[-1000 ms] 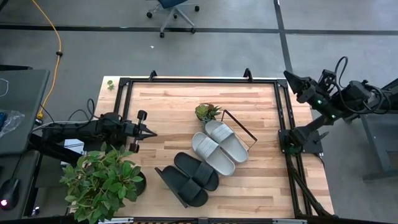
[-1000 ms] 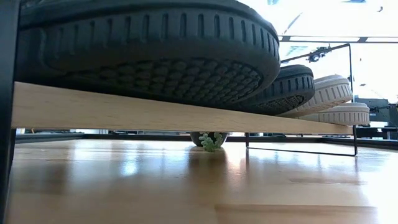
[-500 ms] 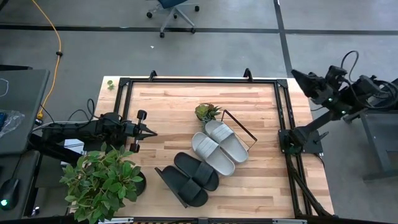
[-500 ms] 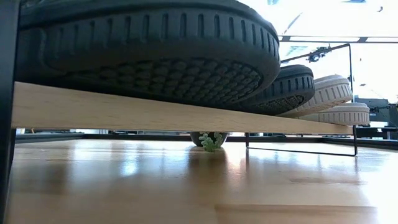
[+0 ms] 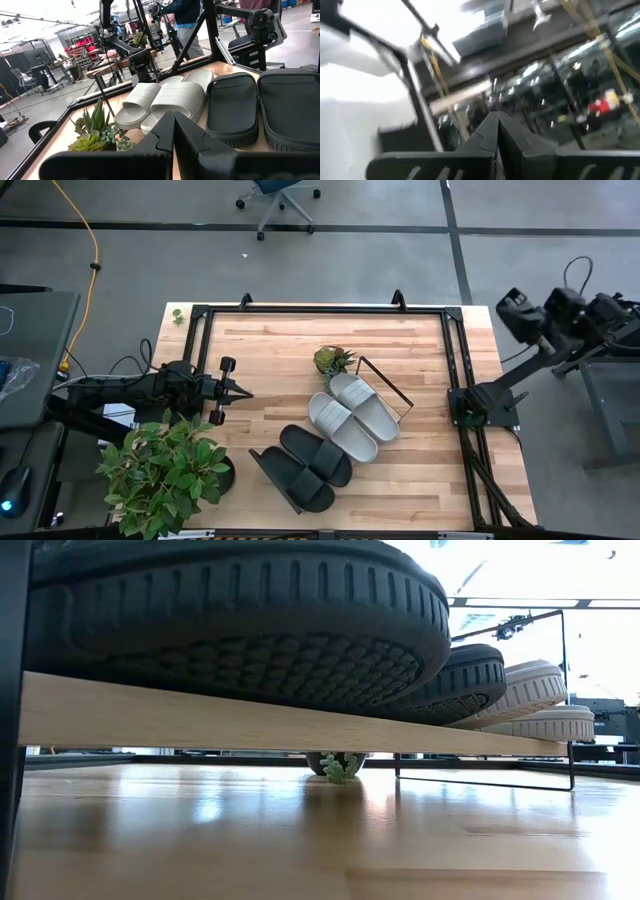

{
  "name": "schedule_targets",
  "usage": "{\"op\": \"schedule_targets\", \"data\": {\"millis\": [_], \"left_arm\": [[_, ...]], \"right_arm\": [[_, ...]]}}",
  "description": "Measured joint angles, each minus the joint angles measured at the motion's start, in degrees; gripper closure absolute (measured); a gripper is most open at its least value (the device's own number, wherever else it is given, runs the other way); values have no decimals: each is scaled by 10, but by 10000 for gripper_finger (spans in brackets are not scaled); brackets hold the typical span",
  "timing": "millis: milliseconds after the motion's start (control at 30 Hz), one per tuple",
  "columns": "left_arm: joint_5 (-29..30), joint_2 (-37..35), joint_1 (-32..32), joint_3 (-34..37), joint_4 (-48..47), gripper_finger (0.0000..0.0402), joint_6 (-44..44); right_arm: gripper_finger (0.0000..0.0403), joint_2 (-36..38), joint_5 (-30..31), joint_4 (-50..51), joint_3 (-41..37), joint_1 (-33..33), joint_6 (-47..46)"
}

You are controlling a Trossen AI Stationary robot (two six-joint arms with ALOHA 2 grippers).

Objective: Pick and place slides into the shelf
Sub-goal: Return to Home Position

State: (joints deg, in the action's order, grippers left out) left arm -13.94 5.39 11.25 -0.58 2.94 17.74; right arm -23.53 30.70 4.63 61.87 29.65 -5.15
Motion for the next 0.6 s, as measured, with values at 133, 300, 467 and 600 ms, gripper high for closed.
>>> {"op": "schedule_targets", "data": {"millis": [133,300,467,600], "left_arm": [[0,0,0,0,0,401,0],[0,0,0,0,0,401,0],[0,0,0,0,0,401,0],[0,0,0,0,0,401,0]], "right_arm": [[403,17,-8,66,-22,0,-34],[403,55,-13,76,-92,0,-74],[403,103,-68,36,-182,0,-115],[403,146,-99,-13,-253,0,-111]]}}
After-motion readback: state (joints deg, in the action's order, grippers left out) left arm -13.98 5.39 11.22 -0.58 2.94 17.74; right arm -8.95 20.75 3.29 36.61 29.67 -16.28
